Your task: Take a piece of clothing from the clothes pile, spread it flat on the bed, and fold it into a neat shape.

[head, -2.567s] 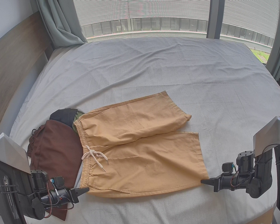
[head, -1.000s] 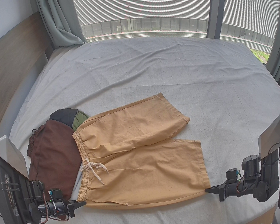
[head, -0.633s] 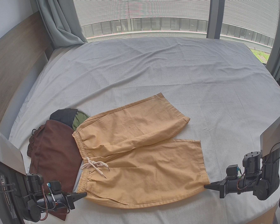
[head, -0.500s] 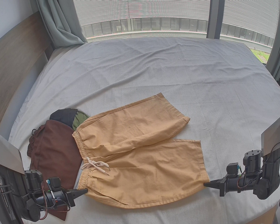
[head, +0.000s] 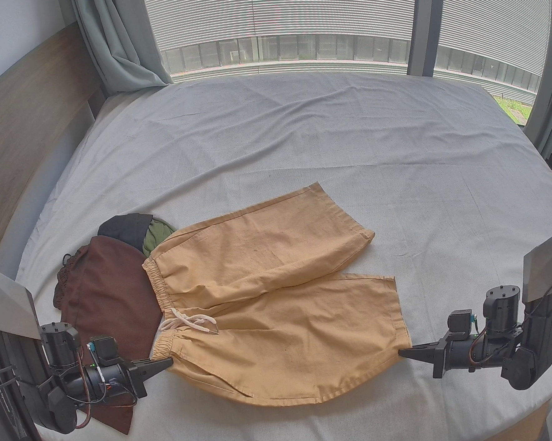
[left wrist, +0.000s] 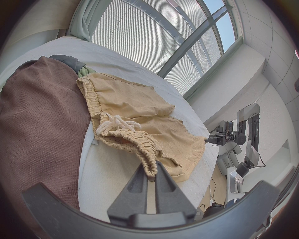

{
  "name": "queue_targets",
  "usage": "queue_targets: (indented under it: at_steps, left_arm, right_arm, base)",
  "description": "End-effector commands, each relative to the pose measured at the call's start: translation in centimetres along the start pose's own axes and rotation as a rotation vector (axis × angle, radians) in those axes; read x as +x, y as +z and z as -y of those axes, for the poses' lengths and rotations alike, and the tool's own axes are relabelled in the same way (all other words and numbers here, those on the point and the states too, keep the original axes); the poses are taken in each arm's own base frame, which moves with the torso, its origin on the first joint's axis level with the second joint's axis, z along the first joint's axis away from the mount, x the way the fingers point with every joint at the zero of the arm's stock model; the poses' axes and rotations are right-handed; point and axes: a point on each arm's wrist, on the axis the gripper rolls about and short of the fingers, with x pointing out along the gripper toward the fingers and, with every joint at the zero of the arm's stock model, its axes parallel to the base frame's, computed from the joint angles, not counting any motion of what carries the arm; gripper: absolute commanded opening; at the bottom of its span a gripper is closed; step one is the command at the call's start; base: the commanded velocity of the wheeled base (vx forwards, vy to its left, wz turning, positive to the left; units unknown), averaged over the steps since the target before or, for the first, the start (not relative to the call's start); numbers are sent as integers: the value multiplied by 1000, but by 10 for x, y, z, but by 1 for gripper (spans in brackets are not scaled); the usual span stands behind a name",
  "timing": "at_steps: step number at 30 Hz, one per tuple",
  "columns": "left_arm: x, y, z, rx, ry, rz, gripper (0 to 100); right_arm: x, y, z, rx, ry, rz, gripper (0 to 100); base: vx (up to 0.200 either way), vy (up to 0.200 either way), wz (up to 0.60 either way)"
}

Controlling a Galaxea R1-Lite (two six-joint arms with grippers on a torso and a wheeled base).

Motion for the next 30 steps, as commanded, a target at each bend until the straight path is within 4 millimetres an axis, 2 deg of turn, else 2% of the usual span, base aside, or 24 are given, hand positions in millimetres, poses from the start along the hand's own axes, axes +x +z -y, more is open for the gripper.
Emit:
queue_targets:
  at_steps: [1, 15, 20, 30]
  left_arm:
    - [0, 3, 1, 4, -3, 13, 0]
    - [9, 19, -6, -19, -5, 70, 0]
    - [10, 23, -9, -15, 6, 87, 0]
    - [12, 29, -12, -30, 6, 108, 0]
  right_arm:
    - [-1, 2, -2, -7, 3, 7, 0]
    - [-12, 9, -19, -50, 29, 32, 0]
    - [-19, 13, -36, -90, 62, 45, 0]
    - [-29, 23, -46, -131, 77, 94, 0]
  base:
    - [0, 0, 0]
    - [0, 0, 0]
    - [0, 0, 0]
    - [0, 0, 0]
